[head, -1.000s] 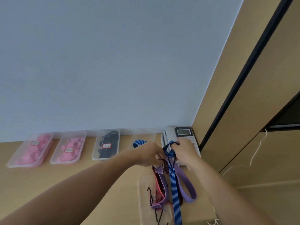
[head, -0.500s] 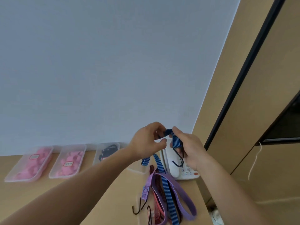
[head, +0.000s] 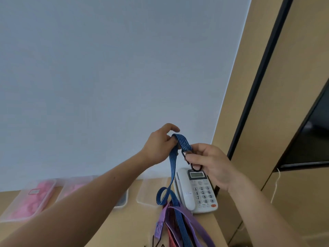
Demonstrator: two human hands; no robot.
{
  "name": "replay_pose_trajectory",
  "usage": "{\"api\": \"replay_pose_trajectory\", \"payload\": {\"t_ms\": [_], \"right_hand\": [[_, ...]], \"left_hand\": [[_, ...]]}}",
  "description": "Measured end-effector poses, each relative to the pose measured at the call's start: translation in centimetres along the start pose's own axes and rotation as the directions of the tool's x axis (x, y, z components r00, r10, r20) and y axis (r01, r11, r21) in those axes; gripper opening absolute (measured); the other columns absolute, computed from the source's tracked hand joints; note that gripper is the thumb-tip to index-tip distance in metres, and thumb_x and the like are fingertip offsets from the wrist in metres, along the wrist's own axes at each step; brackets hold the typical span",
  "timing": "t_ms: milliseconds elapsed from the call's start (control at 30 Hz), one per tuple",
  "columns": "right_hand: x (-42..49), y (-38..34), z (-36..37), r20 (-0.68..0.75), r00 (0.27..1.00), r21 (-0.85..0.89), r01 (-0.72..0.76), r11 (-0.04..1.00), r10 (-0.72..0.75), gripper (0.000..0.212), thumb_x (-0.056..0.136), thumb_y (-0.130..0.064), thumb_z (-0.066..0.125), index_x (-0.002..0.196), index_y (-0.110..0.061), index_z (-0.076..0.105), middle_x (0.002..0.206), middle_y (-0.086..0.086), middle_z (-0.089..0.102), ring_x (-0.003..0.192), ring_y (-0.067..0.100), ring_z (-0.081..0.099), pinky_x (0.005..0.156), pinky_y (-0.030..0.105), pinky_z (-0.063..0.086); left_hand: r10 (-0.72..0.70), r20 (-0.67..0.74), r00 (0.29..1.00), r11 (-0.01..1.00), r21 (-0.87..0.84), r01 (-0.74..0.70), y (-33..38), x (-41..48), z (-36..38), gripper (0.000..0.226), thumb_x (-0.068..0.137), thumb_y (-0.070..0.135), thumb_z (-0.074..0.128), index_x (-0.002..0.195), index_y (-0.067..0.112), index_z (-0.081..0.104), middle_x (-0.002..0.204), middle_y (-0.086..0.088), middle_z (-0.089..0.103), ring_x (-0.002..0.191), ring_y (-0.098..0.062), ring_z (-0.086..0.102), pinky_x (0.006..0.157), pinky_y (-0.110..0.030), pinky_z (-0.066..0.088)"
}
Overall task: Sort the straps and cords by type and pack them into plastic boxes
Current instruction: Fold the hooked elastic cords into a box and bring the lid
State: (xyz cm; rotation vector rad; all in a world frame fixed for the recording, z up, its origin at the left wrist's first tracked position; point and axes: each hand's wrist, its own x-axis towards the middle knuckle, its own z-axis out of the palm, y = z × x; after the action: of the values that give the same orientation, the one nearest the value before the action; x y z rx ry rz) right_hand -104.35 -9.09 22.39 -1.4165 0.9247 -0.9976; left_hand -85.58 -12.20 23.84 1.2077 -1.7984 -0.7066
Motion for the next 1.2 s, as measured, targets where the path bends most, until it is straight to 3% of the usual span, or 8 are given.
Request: {"api": "replay_pose_trajectory", "payload": {"t_ms": [167, 233, 367, 567, 700, 800, 967, 1200], "right_hand": [[0.7, -0.5, 0.3, -0.237, 0.958, 0.015, 0.173, 0.985, -0.165, 0.011, 0.077, -0.004, 0.078, 0.081, -0.014, 0.075, 0.064, 0.004, 0.067, 0.056, 0.013, 0.057, 0.049, 0.019, 0.043], [0.8, -0.4, 0.5, -0.279, 0.936, -0.010, 0.219, 0.976, -0.213, 0.011, 0.075, -0.007, 0.081, 0.076, -0.015, 0.073, 0.062, 0.008, 0.067, 0.054, 0.014, 0.059, 0.049, 0.020, 0.045], [0.9, -0.1, 0.4, -0.327, 0.910, -0.201, 0.197, 0.959, -0.256, 0.016, 0.068, -0.019, 0.087, 0.069, -0.018, 0.071, 0.075, 0.002, 0.072, 0.070, 0.016, 0.068, 0.069, 0.028, 0.054], [0.8, 0.0, 0.4, -0.386, 0.875, -0.301, 0.180, 0.937, -0.292, 0.040, 0.058, -0.042, 0.089, 0.062, -0.013, 0.062, 0.067, -0.007, 0.064, 0.059, 0.007, 0.064, 0.056, 0.018, 0.049], [0.2, 0.1, 0.4, -0.344, 0.924, -0.046, 0.163, 0.986, -0.169, 0.064, 0.065, -0.073, 0.068, 0.091, -0.015, 0.066, 0.084, 0.000, 0.071, 0.079, 0.017, 0.067, 0.074, 0.033, 0.051], [-0.3, 0.2, 1.0, -0.189, 0.972, 0.059, 0.153, 0.986, -0.140, 0.055, 0.081, -0.057, 0.062, 0.109, -0.009, 0.064, 0.100, 0.010, 0.075, 0.091, 0.031, 0.071, 0.083, 0.041, 0.056], [-0.4, -0.4, 2.0, -0.193, 0.968, 0.049, 0.174, 0.984, -0.161, 0.015, 0.097, -0.020, 0.058, 0.096, -0.008, 0.066, 0.070, 0.007, 0.065, 0.061, 0.021, 0.063, 0.061, 0.029, 0.052], [-0.7, -0.3, 2.7, -0.274, 0.944, -0.143, 0.150, 0.978, -0.184, 0.020, 0.096, -0.023, 0.059, 0.086, -0.006, 0.063, 0.061, -0.001, 0.063, 0.050, 0.015, 0.053, 0.049, 0.027, 0.046]], "left_hand": [[-0.028, 0.164, 0.986, 0.994, -0.097, 0.044, 0.4, -1.1, 0.1, 0.020, 0.093, 0.004, 0.051, 0.102, 0.013, 0.067, 0.075, 0.006, 0.071, 0.070, -0.012, 0.066, 0.060, -0.024, 0.054], [-0.039, 0.233, 0.972, 0.985, -0.152, 0.076, 0.6, -1.5, 0.0, 0.025, 0.090, 0.000, 0.049, 0.106, 0.006, 0.068, 0.088, -0.012, 0.073, 0.083, -0.025, 0.069, 0.068, -0.030, 0.058], [-0.009, 0.364, 0.931, 0.926, -0.348, 0.145, 0.8, -2.1, -0.1, 0.053, 0.082, 0.010, 0.056, 0.133, 0.021, 0.049, 0.104, -0.021, 0.071, 0.094, -0.031, 0.071, 0.069, -0.031, 0.056], [0.036, 0.378, 0.925, 0.962, -0.264, 0.071, 1.5, -2.3, 0.3, 0.018, 0.093, 0.017, 0.067, 0.108, 0.008, 0.061, 0.096, -0.009, 0.075, 0.095, -0.031, 0.071, 0.070, -0.036, 0.057], [0.048, 0.308, 0.950, 0.915, -0.395, 0.081, 2.7, -1.9, -0.5, 0.014, 0.098, 0.011, 0.058, 0.108, 0.002, 0.062, 0.095, -0.011, 0.076, 0.088, -0.026, 0.073, 0.066, -0.030, 0.058], [0.060, 0.257, 0.965, 0.894, -0.443, 0.063, 3.9, -1.2, -1.4, 0.016, 0.101, 0.013, 0.053, 0.104, 0.002, 0.064, 0.095, -0.008, 0.076, 0.083, -0.024, 0.073, 0.063, -0.028, 0.057], [0.002, 0.194, 0.981, 0.915, -0.395, 0.076, 4.8, -0.1, -2.1, 0.018, 0.100, 0.018, 0.055, 0.102, 0.004, 0.067, 0.098, -0.003, 0.077, 0.082, -0.017, 0.074, 0.060, -0.025, 0.048], [-0.112, 0.141, 0.984, 0.936, -0.317, 0.152, 2.6, 0.1, -2.2, 0.020, 0.095, 0.021, 0.062, 0.100, 0.004, 0.072, 0.093, -0.002, 0.077, 0.068, -0.016, 0.069, 0.053, -0.024, 0.043]]}}
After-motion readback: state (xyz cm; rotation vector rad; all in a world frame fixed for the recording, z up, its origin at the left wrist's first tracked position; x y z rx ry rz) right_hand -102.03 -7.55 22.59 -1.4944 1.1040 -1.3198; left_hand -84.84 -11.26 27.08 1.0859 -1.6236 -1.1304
